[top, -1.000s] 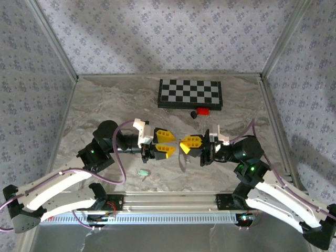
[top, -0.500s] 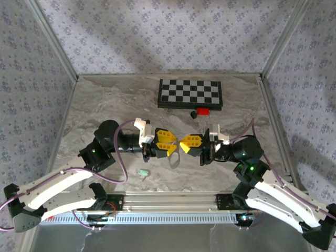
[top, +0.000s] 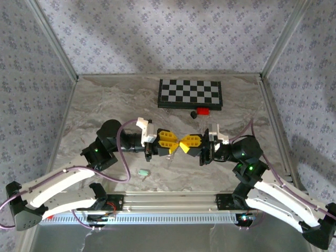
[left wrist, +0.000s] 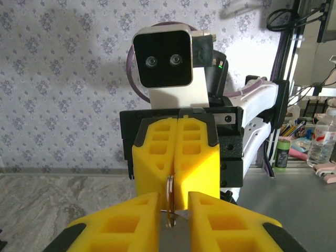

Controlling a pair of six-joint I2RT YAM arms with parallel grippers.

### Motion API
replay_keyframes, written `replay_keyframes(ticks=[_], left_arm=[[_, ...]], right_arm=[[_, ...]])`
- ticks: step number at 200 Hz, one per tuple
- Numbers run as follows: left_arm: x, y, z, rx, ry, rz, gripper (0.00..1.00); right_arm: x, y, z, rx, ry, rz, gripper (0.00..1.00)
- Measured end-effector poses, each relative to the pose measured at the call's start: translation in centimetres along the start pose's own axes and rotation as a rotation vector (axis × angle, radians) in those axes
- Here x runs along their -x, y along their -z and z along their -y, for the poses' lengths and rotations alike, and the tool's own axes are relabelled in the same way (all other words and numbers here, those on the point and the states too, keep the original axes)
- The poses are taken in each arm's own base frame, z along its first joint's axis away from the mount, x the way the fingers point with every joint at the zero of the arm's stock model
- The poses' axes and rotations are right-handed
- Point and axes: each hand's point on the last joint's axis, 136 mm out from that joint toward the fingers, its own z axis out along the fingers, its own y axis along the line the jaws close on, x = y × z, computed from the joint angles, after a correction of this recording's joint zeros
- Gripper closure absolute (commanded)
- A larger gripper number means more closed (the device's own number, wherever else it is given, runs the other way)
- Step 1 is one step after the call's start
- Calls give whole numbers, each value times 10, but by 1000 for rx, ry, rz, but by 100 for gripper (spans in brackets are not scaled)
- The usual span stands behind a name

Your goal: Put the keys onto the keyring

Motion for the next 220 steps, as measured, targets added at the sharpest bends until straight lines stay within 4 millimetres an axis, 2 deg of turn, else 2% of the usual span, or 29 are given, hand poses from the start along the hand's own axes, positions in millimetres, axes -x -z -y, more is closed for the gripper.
replay_keyframes(ticks=[36, 54, 100, 134, 147, 174, 195, 220], left_arm=[[-1, -1, -1, 2, -3, -2, 85], [-1, -1, -2, 5, -9, 0, 100], [-1, -1, -1, 5, -14, -2, 100], [-16, 0, -2, 11, -16, -61, 100], [-24, 1, -3, 18, -20, -99, 100], [-32, 5, -7, 43, -50, -180, 100], [-35, 7, -12, 68, -89, -249, 100], [-45, 4, -17, 76, -109, -323, 100]], right_arm=[[-1, 0, 1, -3, -1, -3, 100], [-1, 0, 1, -3, 0, -2, 100], [-1, 1, 2, -5, 2, -5, 100], [-15, 6, 5, -35, 18, -69, 74], [-20, 8, 9, -66, 25, -107, 68], [-20, 11, 16, -129, 60, -182, 61], [-16, 14, 20, -172, 90, -238, 60], [-22, 18, 19, -192, 115, -321, 59]])
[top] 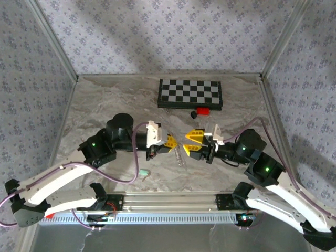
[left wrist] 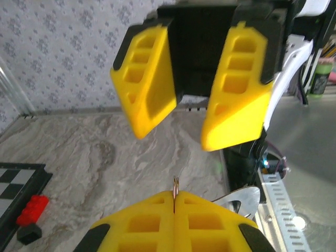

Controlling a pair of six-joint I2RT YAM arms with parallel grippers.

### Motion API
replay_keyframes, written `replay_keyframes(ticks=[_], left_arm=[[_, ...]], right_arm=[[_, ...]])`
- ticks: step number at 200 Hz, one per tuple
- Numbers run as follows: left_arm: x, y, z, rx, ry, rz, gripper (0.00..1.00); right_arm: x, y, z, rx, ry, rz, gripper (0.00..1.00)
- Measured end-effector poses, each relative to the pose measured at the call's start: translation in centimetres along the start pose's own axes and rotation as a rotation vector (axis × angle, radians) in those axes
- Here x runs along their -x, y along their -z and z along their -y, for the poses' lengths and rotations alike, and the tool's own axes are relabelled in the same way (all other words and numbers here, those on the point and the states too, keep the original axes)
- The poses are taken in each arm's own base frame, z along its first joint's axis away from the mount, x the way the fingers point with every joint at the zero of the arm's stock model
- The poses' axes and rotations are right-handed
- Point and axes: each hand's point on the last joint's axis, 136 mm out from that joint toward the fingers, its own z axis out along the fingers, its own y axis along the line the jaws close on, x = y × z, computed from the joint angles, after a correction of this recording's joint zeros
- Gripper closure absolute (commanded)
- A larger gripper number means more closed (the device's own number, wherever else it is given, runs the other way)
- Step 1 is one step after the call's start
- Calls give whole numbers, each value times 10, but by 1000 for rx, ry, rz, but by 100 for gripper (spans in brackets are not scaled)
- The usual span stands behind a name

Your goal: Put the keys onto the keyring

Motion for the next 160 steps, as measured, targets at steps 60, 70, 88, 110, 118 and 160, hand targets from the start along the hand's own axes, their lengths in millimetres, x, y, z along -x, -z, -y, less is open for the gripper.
replay_keyframes(ticks=[60, 70, 88, 110, 118, 160], left_arm=[[-38, -11, 7, -29, 10, -168, 100], [-37, -10, 8, -31, 5, -173, 100], [-34, -10, 11, -37, -3, -173, 100], [-34, -10, 12, -43, -7, -177, 100], [-35, -10, 13, -45, -5, -181, 100], [-40, -11, 14, -52, -1, -198, 100]], right_arm=[[-37, -4, -6, 17, 17, -174, 55], [-43, -6, -7, 21, 15, -197, 56], [-51, -10, -8, 30, 22, -231, 60], [-61, -13, -9, 35, 28, -269, 62], [-62, -13, -10, 34, 31, -274, 63], [-62, -14, -10, 32, 47, -274, 72]])
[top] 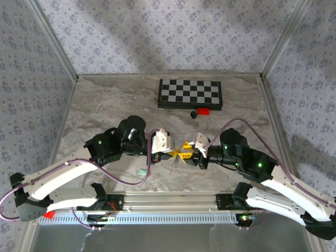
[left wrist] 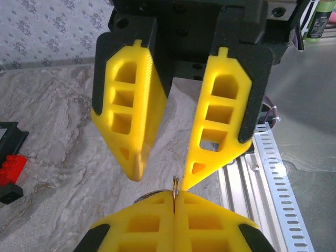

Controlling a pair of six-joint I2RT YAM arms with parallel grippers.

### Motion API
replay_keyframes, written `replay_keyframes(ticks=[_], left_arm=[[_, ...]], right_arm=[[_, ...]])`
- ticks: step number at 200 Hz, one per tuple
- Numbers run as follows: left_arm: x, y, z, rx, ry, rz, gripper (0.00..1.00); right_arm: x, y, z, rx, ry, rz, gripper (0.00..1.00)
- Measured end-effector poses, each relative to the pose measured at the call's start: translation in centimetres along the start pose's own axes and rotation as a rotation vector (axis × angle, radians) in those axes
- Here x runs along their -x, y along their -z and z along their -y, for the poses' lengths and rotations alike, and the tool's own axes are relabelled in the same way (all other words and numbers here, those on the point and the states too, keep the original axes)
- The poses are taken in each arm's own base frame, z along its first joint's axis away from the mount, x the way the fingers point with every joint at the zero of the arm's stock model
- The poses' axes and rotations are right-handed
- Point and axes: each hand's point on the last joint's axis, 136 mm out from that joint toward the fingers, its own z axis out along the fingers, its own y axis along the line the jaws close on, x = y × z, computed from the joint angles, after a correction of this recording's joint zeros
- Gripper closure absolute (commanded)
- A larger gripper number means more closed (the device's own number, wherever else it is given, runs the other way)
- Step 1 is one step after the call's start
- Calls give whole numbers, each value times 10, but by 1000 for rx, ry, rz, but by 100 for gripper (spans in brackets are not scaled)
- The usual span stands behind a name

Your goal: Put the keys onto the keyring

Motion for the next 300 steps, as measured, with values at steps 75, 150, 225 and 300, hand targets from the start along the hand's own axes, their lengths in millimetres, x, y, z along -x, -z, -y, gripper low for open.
replay_keyframes(ticks=[75, 150, 225, 300], left_arm=[[-7, -1, 0, 3, 12, -28, 100], [-1, 1, -5, 37, 10, 4, 74], [11, 21, 5, 67, 65, 194, 67], [57, 43, 14, 15, 89, 444, 61]], right_arm=[[-3, -6, -5, 21, 6, -15, 83], [4, -1, -3, -5, 37, 8, 100], [27, 22, -11, 3, 33, 219, 100], [56, 32, -24, 85, 3, 387, 100]])
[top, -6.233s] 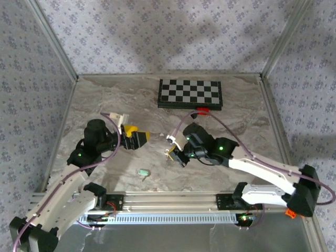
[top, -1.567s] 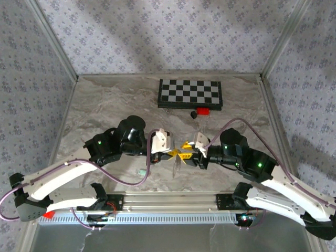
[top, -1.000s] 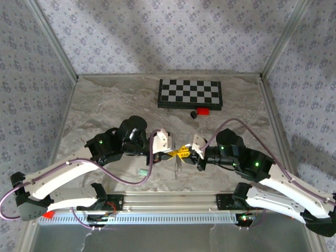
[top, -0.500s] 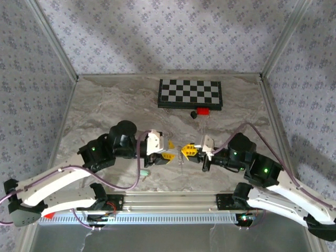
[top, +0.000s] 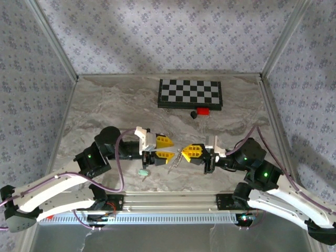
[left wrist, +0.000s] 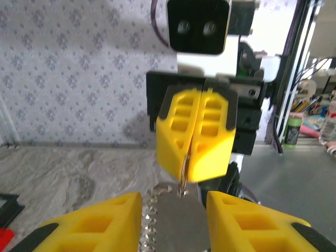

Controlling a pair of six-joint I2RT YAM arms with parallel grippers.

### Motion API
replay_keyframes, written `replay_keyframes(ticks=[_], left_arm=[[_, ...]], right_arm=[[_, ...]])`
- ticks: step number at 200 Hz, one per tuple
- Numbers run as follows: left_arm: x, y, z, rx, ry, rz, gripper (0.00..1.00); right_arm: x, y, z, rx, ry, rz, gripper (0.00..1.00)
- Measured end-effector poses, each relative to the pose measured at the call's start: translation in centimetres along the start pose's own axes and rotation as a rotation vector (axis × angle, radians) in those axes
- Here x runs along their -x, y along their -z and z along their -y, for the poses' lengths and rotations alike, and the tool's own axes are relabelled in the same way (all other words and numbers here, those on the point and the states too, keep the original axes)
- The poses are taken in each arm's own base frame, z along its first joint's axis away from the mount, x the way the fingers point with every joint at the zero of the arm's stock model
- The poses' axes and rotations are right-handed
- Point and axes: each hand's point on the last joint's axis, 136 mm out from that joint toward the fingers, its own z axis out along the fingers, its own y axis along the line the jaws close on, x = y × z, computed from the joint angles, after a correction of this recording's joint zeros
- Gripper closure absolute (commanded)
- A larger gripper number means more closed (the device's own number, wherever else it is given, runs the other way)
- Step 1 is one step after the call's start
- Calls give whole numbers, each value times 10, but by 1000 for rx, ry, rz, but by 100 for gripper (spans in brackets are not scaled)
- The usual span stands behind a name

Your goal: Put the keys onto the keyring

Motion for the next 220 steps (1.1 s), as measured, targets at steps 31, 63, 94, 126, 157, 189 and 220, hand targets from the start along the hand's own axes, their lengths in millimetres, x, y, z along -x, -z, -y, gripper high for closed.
replay_keyframes(ticks=[31, 63, 94, 126, 157, 189, 220], left_arm=[[15, 0, 5, -32, 0, 59, 60], [18, -4, 7, -54, 5, 74, 60], [15, -6, 7, -60, 13, 67, 61], [16, -6, 8, -66, 19, 69, 64], [18, -6, 9, -70, 19, 78, 68], [18, -8, 8, -75, 18, 81, 69], [15, -11, 8, -85, 25, 74, 74]], right_arm=[[1, -1, -3, 20, -13, 26, 100], [8, -2, -4, 30, -24, 69, 100], [14, -2, -5, 44, -31, 108, 100], [15, -2, -5, 48, -40, 129, 100], [16, -2, -5, 54, -48, 140, 100], [22, -1, -6, 60, -45, 161, 100], [25, -1, -6, 66, -44, 174, 100]])
